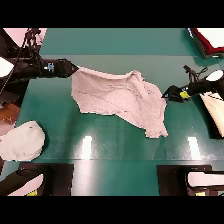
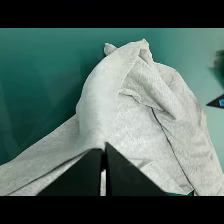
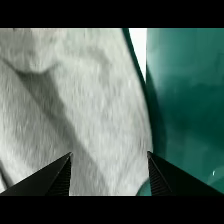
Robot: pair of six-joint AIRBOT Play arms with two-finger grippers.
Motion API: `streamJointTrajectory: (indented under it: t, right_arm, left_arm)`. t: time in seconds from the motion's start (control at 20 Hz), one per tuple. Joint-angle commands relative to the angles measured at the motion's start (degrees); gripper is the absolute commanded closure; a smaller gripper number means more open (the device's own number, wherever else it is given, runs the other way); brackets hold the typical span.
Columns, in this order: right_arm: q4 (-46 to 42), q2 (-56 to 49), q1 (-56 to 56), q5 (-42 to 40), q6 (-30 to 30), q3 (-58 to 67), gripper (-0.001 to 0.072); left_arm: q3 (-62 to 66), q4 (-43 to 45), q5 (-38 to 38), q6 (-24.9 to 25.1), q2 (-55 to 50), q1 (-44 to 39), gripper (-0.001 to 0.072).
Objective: Fold the shirts.
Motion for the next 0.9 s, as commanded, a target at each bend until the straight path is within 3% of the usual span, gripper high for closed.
streamJointTrajectory:
  t: [0.0, 0.15, 0.25, 0.45, 0.75, 0.8, 0.85]
  right_arm:
    - [0.79, -7.02, 0.02, 0.85, -0.35, 7.65, 0.0177]
    - [0.83, -12.22, 0.04, 2.43, -0.35, 14.78, 0.0179]
    - [0.83, -15.67, 0.04, 5.09, -0.35, 19.47, 0.0237]
    - [3.67, -21.99, 0.33, 11.50, -1.18, 26.86, 0.0243]
    - [5.05, -27.45, 3.96, 13.16, -1.20, 32.13, 0.0263]
    - [5.09, -27.41, 4.55, 11.32, -1.20, 32.13, 0.0341]
    - [5.05, -27.17, 4.83, 9.77, -1.18, 32.13, 0.0520]
  left_arm:
    - [0.15, 0.42, -1.01, 0.02, 0.17, 0.04, 0.0684]
    - [0.15, 0.42, -0.98, 0.04, 0.17, 0.04, 0.0683]
    - [0.15, 0.42, -0.96, 0.04, 0.17, 0.07, 0.0683]
    - [0.15, 0.42, -0.81, 0.04, 0.17, 0.04, 0.0684]
    - [0.15, 0.42, -0.98, 0.04, 0.20, 0.04, 0.0683]
    - [0.15, 0.42, -0.98, 0.04, 0.20, 0.04, 0.0684]
    - [0.15, 0.42, -0.98, 0.04, 0.20, 0.04, 0.0683]
